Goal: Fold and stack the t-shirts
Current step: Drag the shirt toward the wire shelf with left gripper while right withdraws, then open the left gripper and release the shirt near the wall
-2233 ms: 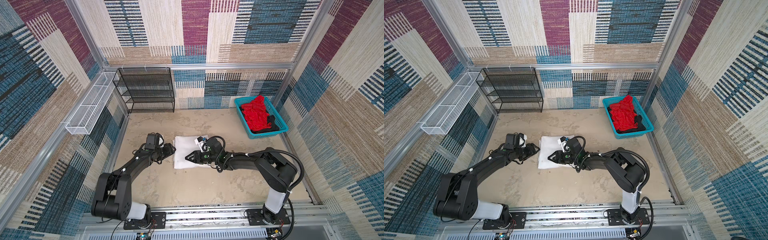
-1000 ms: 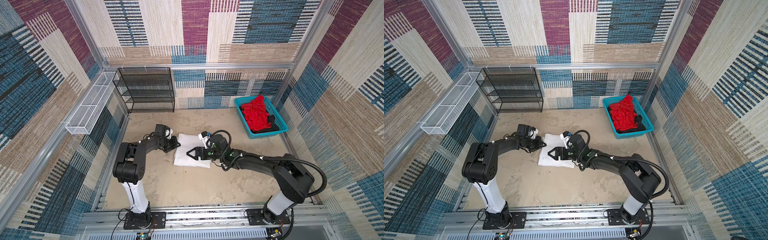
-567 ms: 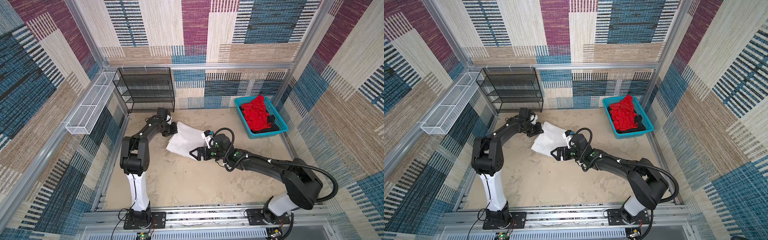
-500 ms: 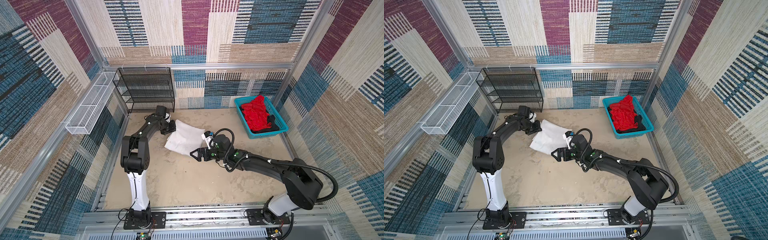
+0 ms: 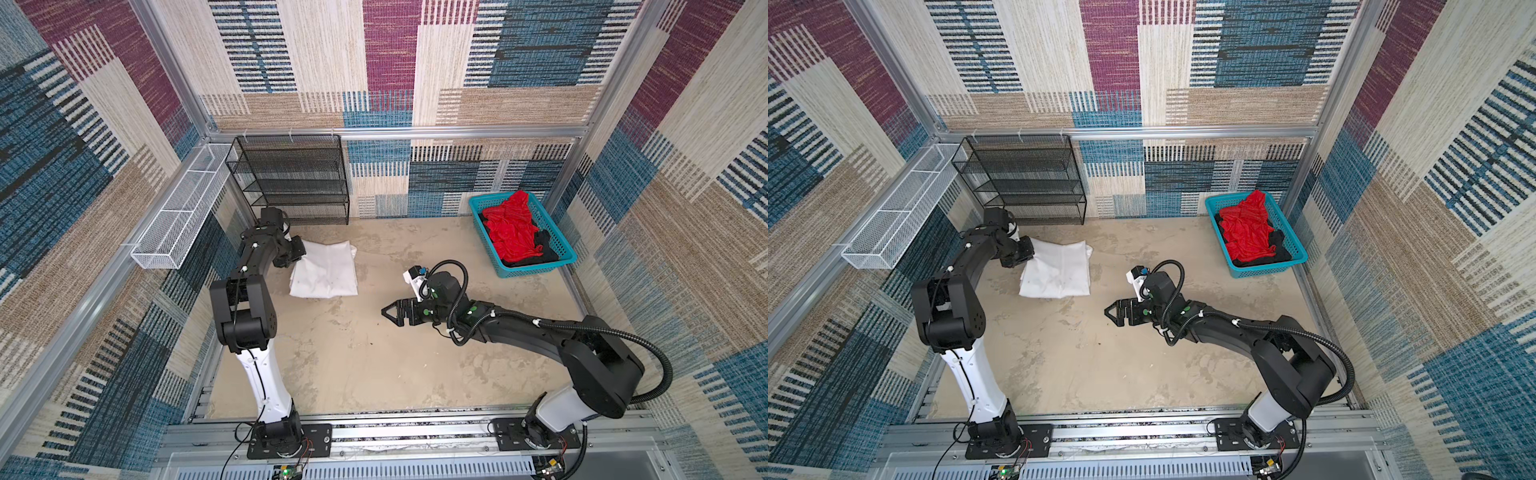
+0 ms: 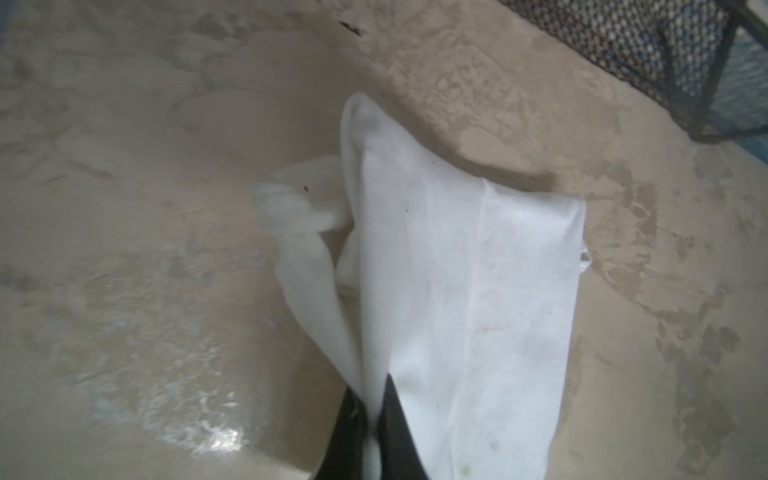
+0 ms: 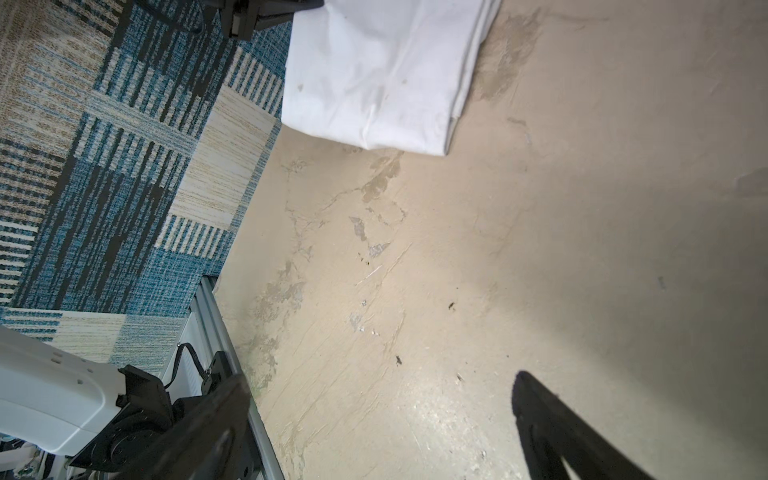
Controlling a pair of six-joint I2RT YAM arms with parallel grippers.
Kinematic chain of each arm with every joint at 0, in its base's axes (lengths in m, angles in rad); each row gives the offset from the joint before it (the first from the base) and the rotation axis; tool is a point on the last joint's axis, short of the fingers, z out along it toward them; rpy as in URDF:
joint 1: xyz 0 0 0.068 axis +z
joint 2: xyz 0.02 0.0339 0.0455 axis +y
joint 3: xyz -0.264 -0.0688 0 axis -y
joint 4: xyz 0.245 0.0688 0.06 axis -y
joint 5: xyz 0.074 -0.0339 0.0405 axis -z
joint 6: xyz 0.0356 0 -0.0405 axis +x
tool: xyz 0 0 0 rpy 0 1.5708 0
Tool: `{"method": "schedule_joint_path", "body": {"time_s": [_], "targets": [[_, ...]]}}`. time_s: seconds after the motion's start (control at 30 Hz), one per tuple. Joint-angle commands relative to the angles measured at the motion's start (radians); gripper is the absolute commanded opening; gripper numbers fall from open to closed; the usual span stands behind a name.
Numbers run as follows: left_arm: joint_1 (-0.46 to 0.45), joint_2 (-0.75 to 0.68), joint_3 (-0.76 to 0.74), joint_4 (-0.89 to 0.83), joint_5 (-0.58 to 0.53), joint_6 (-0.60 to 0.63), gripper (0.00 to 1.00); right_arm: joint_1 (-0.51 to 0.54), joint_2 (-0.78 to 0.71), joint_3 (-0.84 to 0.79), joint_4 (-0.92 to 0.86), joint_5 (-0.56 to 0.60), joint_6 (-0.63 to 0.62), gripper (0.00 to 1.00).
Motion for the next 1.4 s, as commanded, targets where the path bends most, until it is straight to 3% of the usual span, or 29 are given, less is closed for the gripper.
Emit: {"method": "schedule_joint_path", "body": {"time_s": [0.0, 0.2, 0.47, 0.6, 0.8, 1.37], "targets": [[0.044, -0.016, -0.014, 0.044, -0.003, -0.009, 0.0, 0.002, 0.003, 0.003, 0.025, -0.021, -0.007, 0.99], [0.132, -0.006, -0.054, 0.105, 0.023, -0.053, 0.0, 0.002, 0.009, 0.003, 0.024, -0.033, -0.005, 0.99], [0.184, 0.041, 0.003, 0.06, 0.003, -0.044, 0.0, 0.001, 0.023, 0.003, 0.025, -0.051, -0.002, 0.99], [0.189, 0.035, 0.023, 0.008, -0.118, -0.036, 0.25, 0.002, 0.023, 0.0, 0.033, -0.058, 0.001, 0.99], [0.186, 0.019, 0.003, 0.009, -0.115, -0.039, 0.38, 0.002, 0.027, -0.007, 0.044, -0.077, 0.006, 0.99], [0.11, -0.001, -0.102, 0.063, -0.011, -0.073, 0.39, 0.001, -0.03, -0.047, 0.031, -0.067, -0.001, 0.99]]}}
